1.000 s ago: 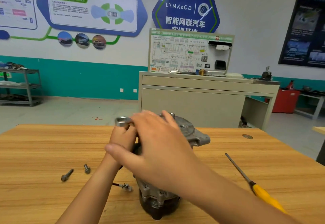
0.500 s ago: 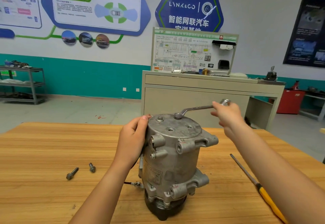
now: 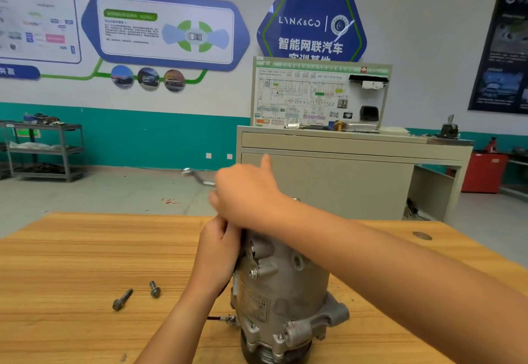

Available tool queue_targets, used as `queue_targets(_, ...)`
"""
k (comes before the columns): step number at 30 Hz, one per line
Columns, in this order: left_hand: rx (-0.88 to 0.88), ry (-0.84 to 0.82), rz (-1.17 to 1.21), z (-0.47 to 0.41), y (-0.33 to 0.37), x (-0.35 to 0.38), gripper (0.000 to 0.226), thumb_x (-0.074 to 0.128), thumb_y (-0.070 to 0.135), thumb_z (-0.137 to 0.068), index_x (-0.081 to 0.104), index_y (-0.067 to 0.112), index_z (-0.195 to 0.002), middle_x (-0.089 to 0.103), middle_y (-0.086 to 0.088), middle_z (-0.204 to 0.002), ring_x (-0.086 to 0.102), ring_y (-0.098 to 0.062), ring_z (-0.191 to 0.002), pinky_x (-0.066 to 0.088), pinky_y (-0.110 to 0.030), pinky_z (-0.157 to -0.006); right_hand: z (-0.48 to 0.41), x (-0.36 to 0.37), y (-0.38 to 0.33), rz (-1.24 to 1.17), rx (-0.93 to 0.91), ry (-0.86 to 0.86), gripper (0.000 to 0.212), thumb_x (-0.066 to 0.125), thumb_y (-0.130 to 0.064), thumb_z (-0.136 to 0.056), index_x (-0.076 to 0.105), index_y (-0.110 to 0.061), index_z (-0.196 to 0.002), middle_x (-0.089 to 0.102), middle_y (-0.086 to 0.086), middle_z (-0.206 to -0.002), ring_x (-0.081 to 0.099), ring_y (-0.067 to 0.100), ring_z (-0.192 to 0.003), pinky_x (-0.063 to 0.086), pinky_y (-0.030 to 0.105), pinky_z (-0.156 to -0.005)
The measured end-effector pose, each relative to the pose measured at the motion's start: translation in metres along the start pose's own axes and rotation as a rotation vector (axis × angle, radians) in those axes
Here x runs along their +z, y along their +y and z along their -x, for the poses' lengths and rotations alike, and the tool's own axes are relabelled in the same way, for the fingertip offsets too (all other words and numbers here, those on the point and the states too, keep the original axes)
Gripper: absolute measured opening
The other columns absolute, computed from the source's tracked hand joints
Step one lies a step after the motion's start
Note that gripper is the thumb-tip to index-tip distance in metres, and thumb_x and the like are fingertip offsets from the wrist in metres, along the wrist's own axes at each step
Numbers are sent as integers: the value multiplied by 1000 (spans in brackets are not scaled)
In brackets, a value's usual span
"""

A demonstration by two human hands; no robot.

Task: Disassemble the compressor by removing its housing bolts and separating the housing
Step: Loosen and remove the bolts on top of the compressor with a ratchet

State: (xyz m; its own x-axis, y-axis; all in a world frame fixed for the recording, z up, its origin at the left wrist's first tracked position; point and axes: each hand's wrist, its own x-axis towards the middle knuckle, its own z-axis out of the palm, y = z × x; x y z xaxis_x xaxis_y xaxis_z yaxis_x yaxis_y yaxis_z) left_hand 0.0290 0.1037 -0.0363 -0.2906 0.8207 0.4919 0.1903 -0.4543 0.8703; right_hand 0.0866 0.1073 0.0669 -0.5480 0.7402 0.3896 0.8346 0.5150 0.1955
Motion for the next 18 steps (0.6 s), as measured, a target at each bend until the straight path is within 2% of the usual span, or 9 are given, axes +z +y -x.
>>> queue_targets(2,-9,20,-75,2,-5,0,10,49,7,-94,58,7,-92,62,-16,-90,57,-23,-88,47,-39,-75,28,-5,-11,-46,-74,56,33,42,-39,-93,41,-14,-71,43,0,-71,52,26,-84,8,58,-106)
queue_targets(4,-43,18,-94,5,-6,0,19,47,2,-95,57,1,-110,62,-18,-101,58,-32,-101,48,-48,-87,60,-3,-12,-138,-101,106,43,40,-55,-89,53,-13,-92,55,1,-88,50,20,-93,0,52,-108)
queue_targets(6,-34,-16,-87,6,-2,1,19,49,5,-93,63,11,-105,66,-12,-100,61,-28,-99,48,-50,-89,96,1,-5,-399,-84,214,56,37,-68,-80,57,-22,-105,57,-15,-101,46,4,-105,-6,37,-110)
queue_targets(8,-32,-29,10,5,4,2,22,44,18,-96,63,28,-97,68,-2,-102,62,-16,-99,49,-43,-91,125,9,12,-820,66,405,49,40,-71,-73,66,-34,-93,59,-32,-99,44,-14,-108,5,22,-110)
queue_targets(9,-30,-30,36,3,5,2,23,41,24,-97,63,32,-97,68,3,-105,61,-13,-102,49,-41,-93,135,12,23,-1018,197,502,45,45,-71,-72,70,-35,-86,61,-35,-95,48,-17,-103,18,18,-106)
queue_targets(10,-24,-31,44,2,5,2,25,38,28,-97,62,34,-98,67,6,-109,60,-10,-105,48,-41,-95,140,15,36,-1175,329,589,38,50,-68,-70,71,-39,-81,64,-34,-91,54,-18,-92,33,12,-94)
queue_targets(12,-9,-23,29,0,0,2,25,37,31,-97,61,37,-98,64,12,-114,57,-4,-108,46,-38,-98,140,25,66,-1296,584,714,27,51,-56,-76,71,-40,-81,70,-21,-81,61,-11,-72,42,10,-64)
queue_targets(15,-4,-6,23,-1,-2,3,25,37,33,-97,61,39,-97,61,23,-108,56,3,-106,46,-36,-98,117,45,118,-1196,820,720,16,51,-34,-91,61,-23,-87,67,-8,-81,63,7,-80,41,23,-64)
queue_targets(18,1,-8,32,-1,0,3,26,37,31,-96,62,39,-93,62,26,-103,56,5,-104,47,-33,-97,68,58,157,-1149,880,517,16,52,-19,-92,59,-9,-83,63,2,-74,57,15,-68,43,24,-59)
